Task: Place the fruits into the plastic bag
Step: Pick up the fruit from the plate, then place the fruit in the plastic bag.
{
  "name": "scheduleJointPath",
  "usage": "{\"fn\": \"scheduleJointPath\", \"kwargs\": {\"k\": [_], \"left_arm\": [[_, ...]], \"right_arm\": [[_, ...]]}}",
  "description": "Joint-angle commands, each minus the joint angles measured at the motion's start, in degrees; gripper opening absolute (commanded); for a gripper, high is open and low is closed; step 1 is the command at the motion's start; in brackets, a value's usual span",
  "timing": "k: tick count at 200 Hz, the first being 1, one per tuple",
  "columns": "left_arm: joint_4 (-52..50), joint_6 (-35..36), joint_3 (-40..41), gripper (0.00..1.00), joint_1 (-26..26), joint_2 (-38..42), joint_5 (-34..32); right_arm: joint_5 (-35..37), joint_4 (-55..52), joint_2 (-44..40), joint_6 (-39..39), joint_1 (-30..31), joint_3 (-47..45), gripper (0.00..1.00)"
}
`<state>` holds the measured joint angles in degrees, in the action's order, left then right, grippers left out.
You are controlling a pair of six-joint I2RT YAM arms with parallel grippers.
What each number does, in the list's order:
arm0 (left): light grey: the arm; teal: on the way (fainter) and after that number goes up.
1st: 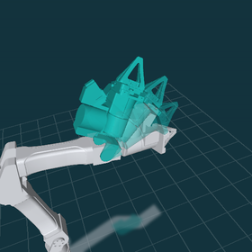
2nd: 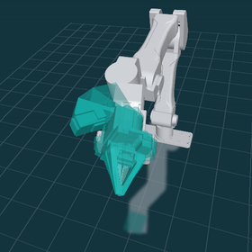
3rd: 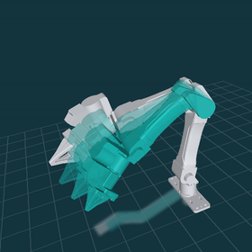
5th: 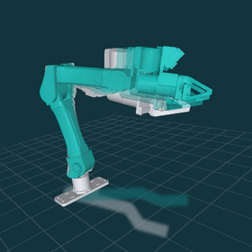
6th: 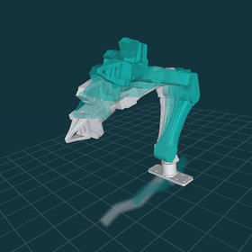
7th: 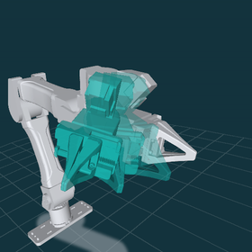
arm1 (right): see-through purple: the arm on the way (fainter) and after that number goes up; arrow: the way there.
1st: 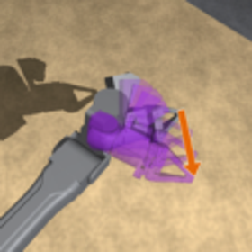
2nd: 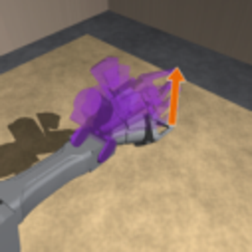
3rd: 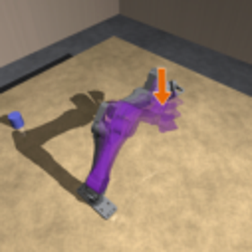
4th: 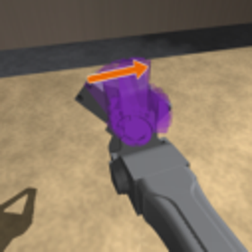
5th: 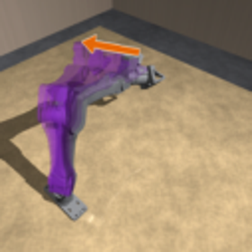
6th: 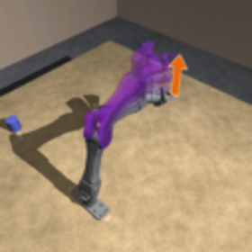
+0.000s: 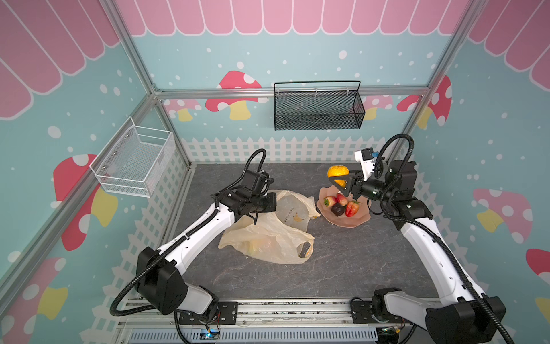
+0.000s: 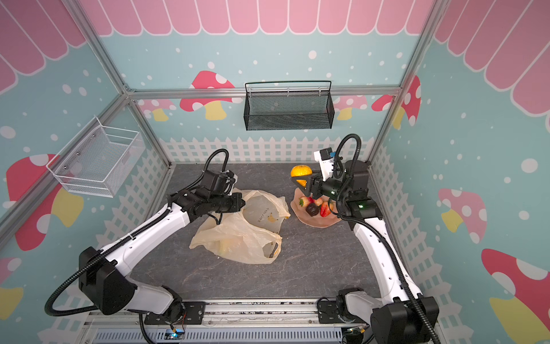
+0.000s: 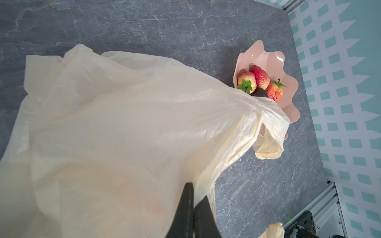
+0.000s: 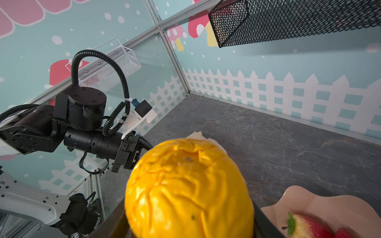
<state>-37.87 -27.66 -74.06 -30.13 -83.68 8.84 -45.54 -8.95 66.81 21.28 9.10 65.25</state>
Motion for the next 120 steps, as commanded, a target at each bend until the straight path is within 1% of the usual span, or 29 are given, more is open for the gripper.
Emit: {"fn": "scheduleJointPath", "kwargs": {"k": [1,44,69,120], "left_arm": [[-0.87,0.07,0.15,0.00,0.26,1.77,0.54],[-0.89,-0.13,-0.16,0.00,0.16,1.30,1.01],[-0.89,-0.20,-0.47,0.00,0.16,0.91,1.00],[-0.83,-0.38,-0.78,0.00,0.06,0.44,1.09]], "right_arm": [[-0.42,1.61,-1.56,0.31,3.64,-3.47,0.46],[6.35,3.43,-0.05,2.40,12.44,-10.85,0.44],[8.97,5.06,2.02,3.49,15.64,-14.68,0.42],[13.87,7.40,7.85,3.89,22.03,-19.50,0.42]]}}
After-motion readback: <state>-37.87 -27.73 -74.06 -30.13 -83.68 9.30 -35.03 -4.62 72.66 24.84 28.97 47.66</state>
